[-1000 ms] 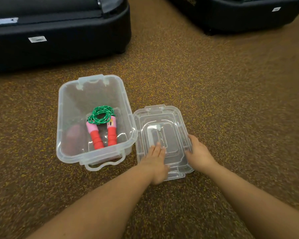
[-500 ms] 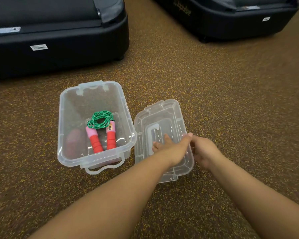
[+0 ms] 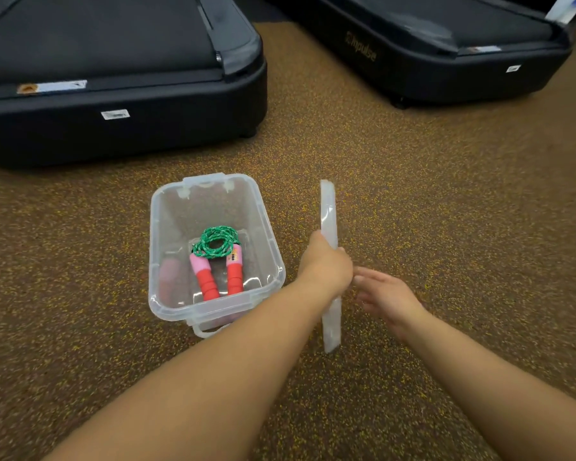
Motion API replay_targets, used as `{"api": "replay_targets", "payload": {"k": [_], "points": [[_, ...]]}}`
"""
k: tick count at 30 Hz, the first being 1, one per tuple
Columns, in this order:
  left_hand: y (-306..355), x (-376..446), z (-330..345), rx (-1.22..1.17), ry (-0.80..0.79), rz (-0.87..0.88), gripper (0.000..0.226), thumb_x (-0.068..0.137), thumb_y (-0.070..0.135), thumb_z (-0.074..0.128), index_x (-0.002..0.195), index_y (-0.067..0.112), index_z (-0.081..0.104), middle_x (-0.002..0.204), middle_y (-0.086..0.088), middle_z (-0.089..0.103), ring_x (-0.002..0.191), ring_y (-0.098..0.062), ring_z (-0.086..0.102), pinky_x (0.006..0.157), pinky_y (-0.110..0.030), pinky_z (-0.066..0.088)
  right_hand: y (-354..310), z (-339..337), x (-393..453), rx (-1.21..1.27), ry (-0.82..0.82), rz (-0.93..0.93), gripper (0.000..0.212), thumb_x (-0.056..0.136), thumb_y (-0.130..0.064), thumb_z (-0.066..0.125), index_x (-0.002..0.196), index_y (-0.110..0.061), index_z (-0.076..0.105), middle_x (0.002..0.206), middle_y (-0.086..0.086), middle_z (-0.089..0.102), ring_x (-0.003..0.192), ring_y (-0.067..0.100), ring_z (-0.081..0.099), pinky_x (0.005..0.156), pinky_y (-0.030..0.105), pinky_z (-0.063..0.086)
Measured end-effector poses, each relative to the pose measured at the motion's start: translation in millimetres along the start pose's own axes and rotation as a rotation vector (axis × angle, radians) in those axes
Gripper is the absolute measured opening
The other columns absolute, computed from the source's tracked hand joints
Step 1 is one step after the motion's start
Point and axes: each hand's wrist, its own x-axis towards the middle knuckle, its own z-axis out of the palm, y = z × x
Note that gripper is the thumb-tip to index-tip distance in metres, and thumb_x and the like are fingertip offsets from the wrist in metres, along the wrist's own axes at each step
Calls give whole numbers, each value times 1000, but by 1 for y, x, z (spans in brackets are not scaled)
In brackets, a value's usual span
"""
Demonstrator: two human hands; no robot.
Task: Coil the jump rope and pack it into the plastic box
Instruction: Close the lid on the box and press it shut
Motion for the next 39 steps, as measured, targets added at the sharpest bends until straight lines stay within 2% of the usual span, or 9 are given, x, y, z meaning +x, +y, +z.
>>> {"api": "replay_targets", "payload": {"k": [3, 8, 12, 16, 18, 21, 27, 32, 39], "points": [[3, -7, -8, -182, -32, -15, 39, 93, 19, 42, 132, 18, 44, 124, -11, 58, 108, -34, 58, 95, -48, 50, 5, -6, -5, -86, 93, 90, 50, 96, -24, 52, 143, -11, 40, 139, 11, 51, 121, 28, 53, 102, 42, 44], [11, -18, -23, -352, -101, 54, 41, 94, 15, 42, 133, 28, 40, 116, -1, 58, 105, -28, 59, 91, -52, 52, 3, -19, -11, 169, 128, 150, 28, 100, -19, 44, 110, 1, 61, 103, 20, 70, 90, 32, 68, 79, 46, 55], [15, -21, -38, -248, -71, 173, 50, 92, 16, 43, 138, 35, 36, 122, 3, 59, 109, -25, 59, 97, -47, 49, -8, -14, -14, 206, 204, 48, 22, 97, -21, 49, 101, -6, 65, 99, 14, 72, 92, 32, 68, 92, 51, 51], [18, -22, -55, -126, -15, 286, 51, 82, 32, 52, 132, 34, 46, 126, 1, 59, 113, -23, 60, 98, -46, 49, -24, 0, -14, 231, 232, -6, 23, 94, -19, 50, 104, -8, 66, 101, 12, 72, 94, 31, 69, 90, 50, 53], [18, -23, -67, -45, 32, 339, 57, 79, 36, 56, 134, 33, 42, 131, 0, 53, 117, -23, 56, 99, -48, 48, -34, 12, -15, 245, 225, -45, 20, 92, -17, 50, 98, -10, 67, 103, 13, 72, 95, 32, 69, 88, 50, 54], [12, -21, -88, 26, 111, 379, 61, 89, 25, 57, 142, 27, 29, 139, -2, 42, 126, -23, 46, 104, -45, 42, -49, 34, -16, 208, 207, -115, 20, 89, -16, 50, 93, -12, 69, 108, 13, 71, 99, 33, 67, 92, 53, 51], [-13, -13, -127, 1, 306, 328, 61, 97, 20, 41, 151, 22, 15, 148, -2, 34, 135, -22, 37, 112, -39, 31, -73, 79, -15, 29, 173, -200, 34, 87, -29, 48, 111, -16, 68, 110, 6, 70, 106, 32, 63, 99, 52, 47], [-41, -6, -153, -39, 375, 220, 65, 86, 33, 37, 149, 29, 19, 149, -3, 38, 137, -26, 38, 113, -49, 32, -78, 113, -20, -82, 135, -231, 36, 96, -27, 45, 126, -13, 59, 115, 6, 65, 106, 28, 59, 94, 40, 46], [-71, -7, -181, -6, 434, 137, 56, 86, 32, 36, 141, 24, 34, 137, -4, 44, 123, -29, 47, 106, -52, 38, -73, 141, -25, -114, 31, -241, 21, 97, -19, 44, 94, -23, 64, 91, -1, 67, 84, 19, 63, 79, 33, 53]]}}
